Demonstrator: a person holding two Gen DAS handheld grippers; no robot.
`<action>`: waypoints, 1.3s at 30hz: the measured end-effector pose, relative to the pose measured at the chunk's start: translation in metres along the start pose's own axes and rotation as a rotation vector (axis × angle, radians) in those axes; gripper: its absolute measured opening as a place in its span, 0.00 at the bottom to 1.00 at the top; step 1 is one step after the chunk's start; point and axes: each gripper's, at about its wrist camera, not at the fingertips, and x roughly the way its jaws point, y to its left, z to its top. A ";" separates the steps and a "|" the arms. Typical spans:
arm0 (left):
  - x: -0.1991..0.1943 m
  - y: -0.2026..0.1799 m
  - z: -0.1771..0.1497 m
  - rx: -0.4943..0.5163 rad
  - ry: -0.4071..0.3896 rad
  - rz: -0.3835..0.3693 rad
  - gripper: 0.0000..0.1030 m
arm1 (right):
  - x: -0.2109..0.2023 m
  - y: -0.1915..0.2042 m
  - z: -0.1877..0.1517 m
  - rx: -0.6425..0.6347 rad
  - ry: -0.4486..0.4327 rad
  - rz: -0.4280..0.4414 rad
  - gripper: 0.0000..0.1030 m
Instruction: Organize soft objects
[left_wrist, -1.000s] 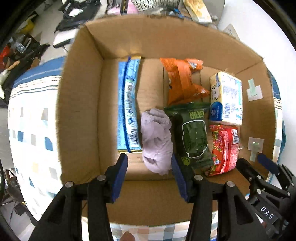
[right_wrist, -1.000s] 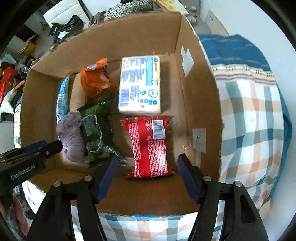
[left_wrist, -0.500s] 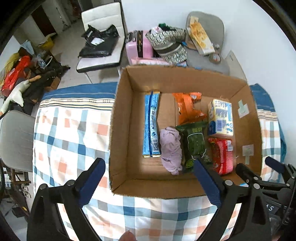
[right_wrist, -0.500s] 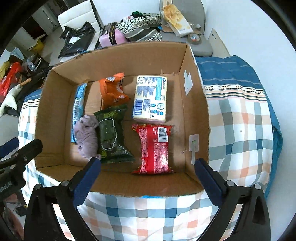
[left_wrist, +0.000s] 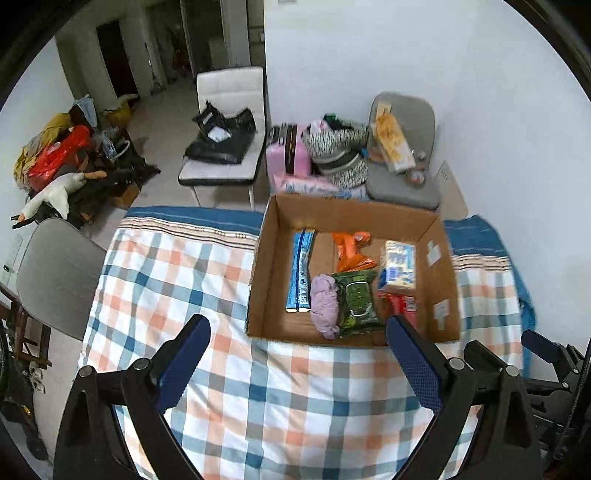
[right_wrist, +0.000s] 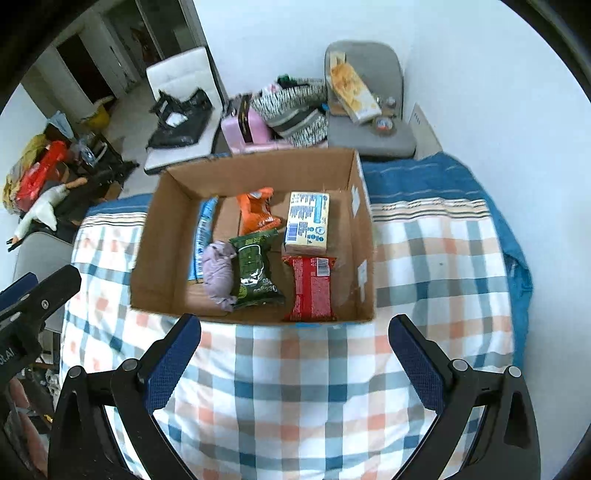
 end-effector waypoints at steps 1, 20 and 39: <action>-0.011 0.000 -0.003 -0.002 -0.011 0.000 0.95 | -0.016 -0.001 -0.006 0.001 -0.022 0.001 1.00; -0.153 -0.003 -0.050 0.029 -0.171 -0.014 0.95 | -0.188 -0.015 -0.069 -0.004 -0.249 0.027 1.00; -0.162 0.000 -0.063 0.033 -0.176 0.016 0.95 | -0.214 -0.020 -0.072 -0.014 -0.274 0.008 1.00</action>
